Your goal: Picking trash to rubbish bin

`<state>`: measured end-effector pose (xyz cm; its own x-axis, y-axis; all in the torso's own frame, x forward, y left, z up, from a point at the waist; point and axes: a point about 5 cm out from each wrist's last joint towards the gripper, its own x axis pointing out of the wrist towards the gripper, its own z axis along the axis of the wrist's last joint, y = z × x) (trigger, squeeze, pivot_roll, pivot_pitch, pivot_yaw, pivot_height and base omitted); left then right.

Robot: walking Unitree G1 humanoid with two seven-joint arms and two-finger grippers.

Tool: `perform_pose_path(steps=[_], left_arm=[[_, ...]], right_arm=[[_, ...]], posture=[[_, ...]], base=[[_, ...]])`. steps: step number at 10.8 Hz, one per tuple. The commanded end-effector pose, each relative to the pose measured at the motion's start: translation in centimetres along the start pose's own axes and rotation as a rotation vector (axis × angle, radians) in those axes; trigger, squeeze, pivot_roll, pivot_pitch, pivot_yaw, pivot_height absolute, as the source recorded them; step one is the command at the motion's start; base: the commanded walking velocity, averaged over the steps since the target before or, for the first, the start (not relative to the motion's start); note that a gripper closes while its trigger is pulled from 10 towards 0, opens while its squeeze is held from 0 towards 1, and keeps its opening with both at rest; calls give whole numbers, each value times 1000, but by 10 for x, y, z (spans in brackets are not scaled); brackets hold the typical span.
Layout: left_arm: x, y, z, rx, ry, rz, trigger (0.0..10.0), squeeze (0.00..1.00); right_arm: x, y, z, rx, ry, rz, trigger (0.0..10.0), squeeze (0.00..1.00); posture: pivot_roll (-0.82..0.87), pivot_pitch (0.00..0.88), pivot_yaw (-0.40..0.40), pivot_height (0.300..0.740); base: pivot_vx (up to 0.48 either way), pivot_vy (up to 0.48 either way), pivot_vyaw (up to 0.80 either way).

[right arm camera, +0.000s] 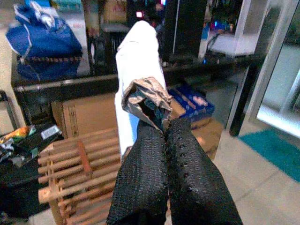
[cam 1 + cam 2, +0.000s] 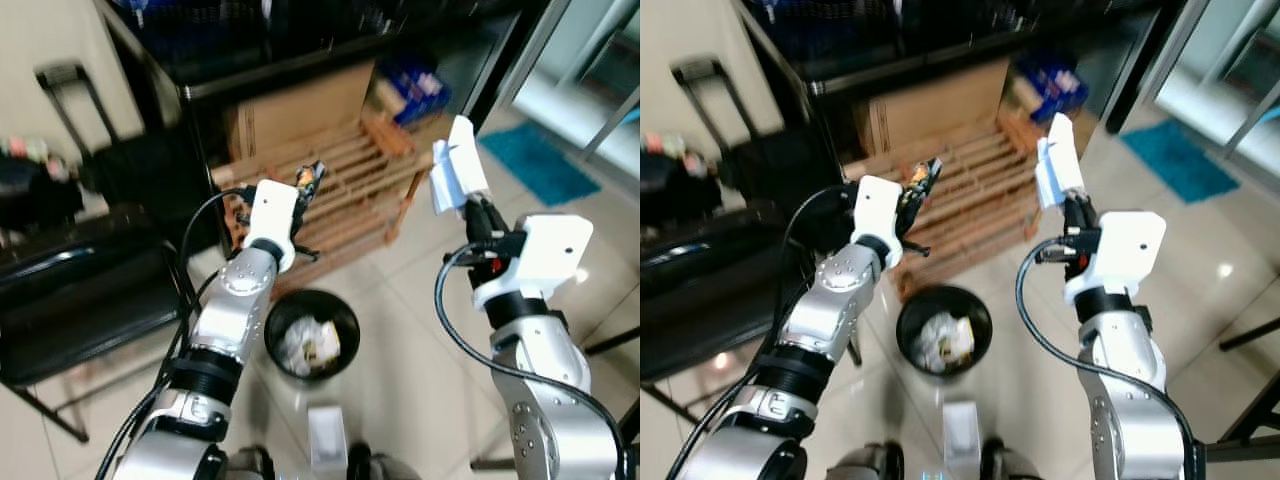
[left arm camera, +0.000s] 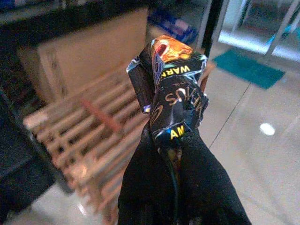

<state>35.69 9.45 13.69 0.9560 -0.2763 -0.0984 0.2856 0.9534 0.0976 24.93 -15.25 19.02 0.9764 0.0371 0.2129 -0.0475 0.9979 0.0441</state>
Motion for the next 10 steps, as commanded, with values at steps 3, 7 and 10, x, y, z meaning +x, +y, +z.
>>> perform_pose_path(steps=[3, 7, 10], left_arm=[[2, -6, -32, 6, 96, 5, 10000, 0], [6, -15, -53, 50, 179, -20, 10000, 0], [1, -19, -70, 103, 220, -38, 10000, 0]], right_arm=[[-16, 1, 9, 13, 14, -31, 10000, 0], [-49, 8, -17, 10, 241, 18, 10000, 0], [-67, 13, -50, 55, 408, 52, 10000, 0]], posture=[[35, 315, -76, 740], [-35, 316, -63, 740], [-44, 312, -47, 740]], base=[[0, 0, 0], [0, 0, 0], [0, 0, 0]])
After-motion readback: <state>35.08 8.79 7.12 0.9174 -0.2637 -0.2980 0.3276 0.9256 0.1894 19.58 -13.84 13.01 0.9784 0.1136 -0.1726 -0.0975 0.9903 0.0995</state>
